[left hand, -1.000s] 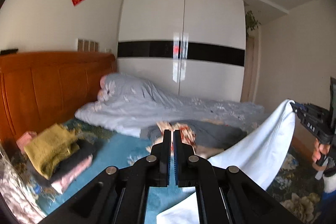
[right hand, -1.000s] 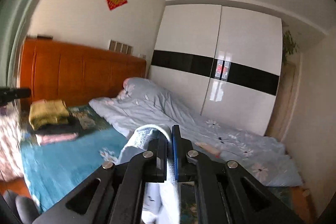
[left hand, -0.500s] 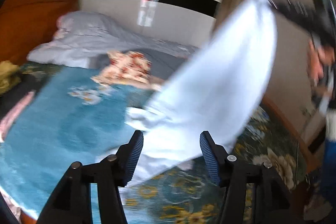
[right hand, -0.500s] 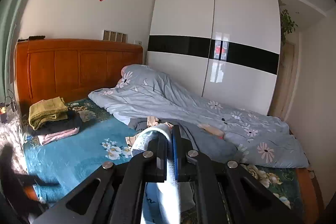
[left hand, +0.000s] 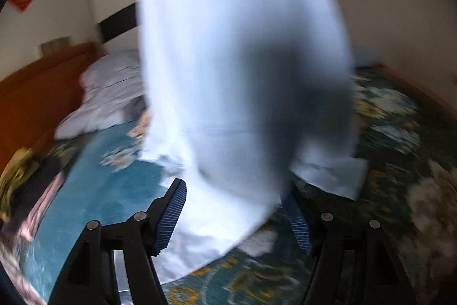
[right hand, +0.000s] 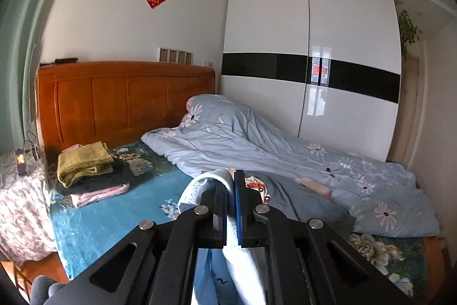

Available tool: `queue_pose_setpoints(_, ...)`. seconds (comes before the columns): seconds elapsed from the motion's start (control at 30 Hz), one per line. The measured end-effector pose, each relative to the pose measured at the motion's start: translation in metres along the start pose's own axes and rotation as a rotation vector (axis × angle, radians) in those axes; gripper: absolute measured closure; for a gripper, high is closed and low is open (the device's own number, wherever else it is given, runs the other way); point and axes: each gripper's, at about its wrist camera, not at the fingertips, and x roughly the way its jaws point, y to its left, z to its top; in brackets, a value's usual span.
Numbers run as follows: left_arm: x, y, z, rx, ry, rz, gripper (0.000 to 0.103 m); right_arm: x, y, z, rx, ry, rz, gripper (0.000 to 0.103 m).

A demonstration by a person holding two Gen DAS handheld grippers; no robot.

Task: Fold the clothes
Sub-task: 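Lift the light blue shirt high with both grippers and shake it out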

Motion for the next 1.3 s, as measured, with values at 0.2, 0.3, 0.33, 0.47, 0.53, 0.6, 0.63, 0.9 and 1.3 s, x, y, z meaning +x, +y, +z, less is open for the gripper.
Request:
queue_pose_setpoints(0.2,0.004,0.040,0.005,-0.136,0.025,-0.002,0.099,-0.001,-0.008,0.000,0.031,-0.006,0.024,0.099)
queue_pose_setpoints(0.3,0.000,0.069,0.005,-0.238,0.029,-0.030,0.099,-0.001,-0.013,0.000,0.046,-0.009,0.036,0.099)
queue_pose_setpoints(0.33,-0.004,0.079,0.005,-0.260,0.022,-0.023,0.099,-0.002,-0.014,0.001,0.049,-0.013,0.036,0.099)
queue_pose_setpoints(0.47,-0.040,0.128,0.015,-0.338,-0.051,0.066,0.099,-0.010,-0.015,0.002,0.053,-0.040,0.016,0.099)
queue_pose_setpoints(0.53,-0.066,0.153,0.028,-0.356,-0.119,0.123,0.099,-0.017,-0.019,0.004,0.075,-0.067,0.009,0.099)
queue_pose_setpoints(0.6,-0.094,0.173,0.040,-0.358,-0.195,0.176,0.099,-0.025,-0.021,0.008,0.085,-0.091,0.000,0.099)
queue_pose_setpoints(0.63,-0.110,0.182,0.048,-0.357,-0.236,0.197,0.099,-0.030,-0.021,0.010,0.083,-0.104,-0.005,0.099)
queue_pose_setpoints(0.9,-0.238,0.208,0.086,-0.318,-0.487,0.210,0.099,-0.112,-0.011,0.029,-0.006,-0.243,-0.033,0.099)
queue_pose_setpoints(1.3,-0.267,0.229,0.144,-0.237,-0.420,0.105,0.099,-0.129,-0.025,0.068,-0.088,-0.238,-0.066,0.099)
